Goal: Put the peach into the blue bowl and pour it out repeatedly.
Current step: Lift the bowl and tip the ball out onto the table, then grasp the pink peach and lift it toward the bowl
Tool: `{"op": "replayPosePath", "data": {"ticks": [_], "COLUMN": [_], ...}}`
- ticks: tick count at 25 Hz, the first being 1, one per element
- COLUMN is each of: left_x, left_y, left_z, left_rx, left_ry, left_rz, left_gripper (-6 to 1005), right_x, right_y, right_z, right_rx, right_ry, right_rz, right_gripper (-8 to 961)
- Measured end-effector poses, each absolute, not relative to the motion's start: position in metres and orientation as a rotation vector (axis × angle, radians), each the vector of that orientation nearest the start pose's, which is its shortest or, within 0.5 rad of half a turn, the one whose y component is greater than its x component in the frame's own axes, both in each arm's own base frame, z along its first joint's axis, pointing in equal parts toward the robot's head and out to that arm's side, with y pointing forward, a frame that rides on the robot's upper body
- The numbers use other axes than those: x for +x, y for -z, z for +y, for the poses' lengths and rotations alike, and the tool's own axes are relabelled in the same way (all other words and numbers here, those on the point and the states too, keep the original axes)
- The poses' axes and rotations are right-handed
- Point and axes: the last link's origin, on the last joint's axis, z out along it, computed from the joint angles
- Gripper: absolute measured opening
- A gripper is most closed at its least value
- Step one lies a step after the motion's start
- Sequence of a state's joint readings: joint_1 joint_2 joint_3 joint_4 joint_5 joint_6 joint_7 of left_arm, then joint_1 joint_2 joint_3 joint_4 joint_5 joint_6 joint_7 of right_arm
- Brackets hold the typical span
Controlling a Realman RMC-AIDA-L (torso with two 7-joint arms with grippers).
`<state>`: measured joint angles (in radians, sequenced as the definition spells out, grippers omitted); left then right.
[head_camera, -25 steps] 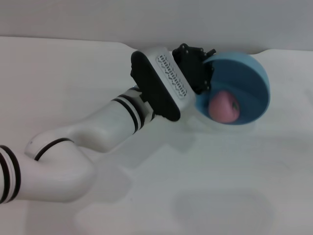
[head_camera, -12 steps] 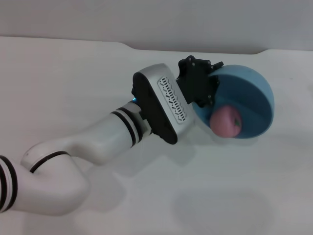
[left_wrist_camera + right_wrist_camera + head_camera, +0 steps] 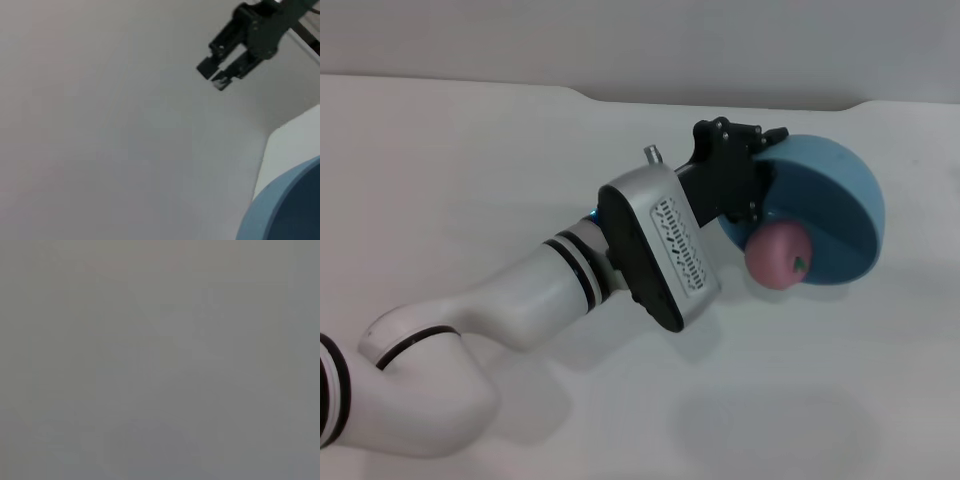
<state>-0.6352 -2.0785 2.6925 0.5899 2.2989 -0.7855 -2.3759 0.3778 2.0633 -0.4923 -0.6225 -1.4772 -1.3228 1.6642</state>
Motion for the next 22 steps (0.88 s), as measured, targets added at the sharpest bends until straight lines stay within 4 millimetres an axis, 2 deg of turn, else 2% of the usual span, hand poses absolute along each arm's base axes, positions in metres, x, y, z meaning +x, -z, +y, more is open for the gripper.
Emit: {"op": "replayPosePath", "data": {"ticks": [11, 14, 17, 18, 19, 20, 22], "left_x": [-0.17, -0.172, -0.171, -0.17, -0.168, -0.168, -0.167], "left_y": [0.144, 0.144, 0.137, 0.132, 0.121, 0.121, 0.108], "left_z": [0.335, 0.341, 0.351, 0.357, 0.368, 0.368, 0.382], "left_rx": [-2.147, -2.168, -2.165, -2.152, -2.111, -2.111, -2.052], "left_ry": [0.34, 0.325, 0.379, 0.411, 0.484, 0.484, 0.569], "left_rz": [0.54, 0.505, 0.361, 0.283, 0.117, 0.117, -0.079], "left_gripper": [-1, -1, 0, 0, 0, 0, 0], "right_x": [0.326, 0.326, 0.325, 0.325, 0.325, 0.325, 0.324], "right_y": [-0.09, -0.089, -0.085, -0.084, -0.083, -0.082, -0.078], "right_z": [0.338, 0.338, 0.338, 0.338, 0.339, 0.339, 0.339], "right_rx": [-1.765, -1.769, -1.777, -1.782, -1.789, -1.793, -1.805], "right_ry": [-1.236, -1.235, -1.234, -1.23, -1.224, -1.219, -1.213], "right_rz": [1.127, 1.13, 1.133, 1.127, 1.118, 1.112, 1.113], "right_gripper": [505, 505, 505, 506, 506, 506, 507]}}
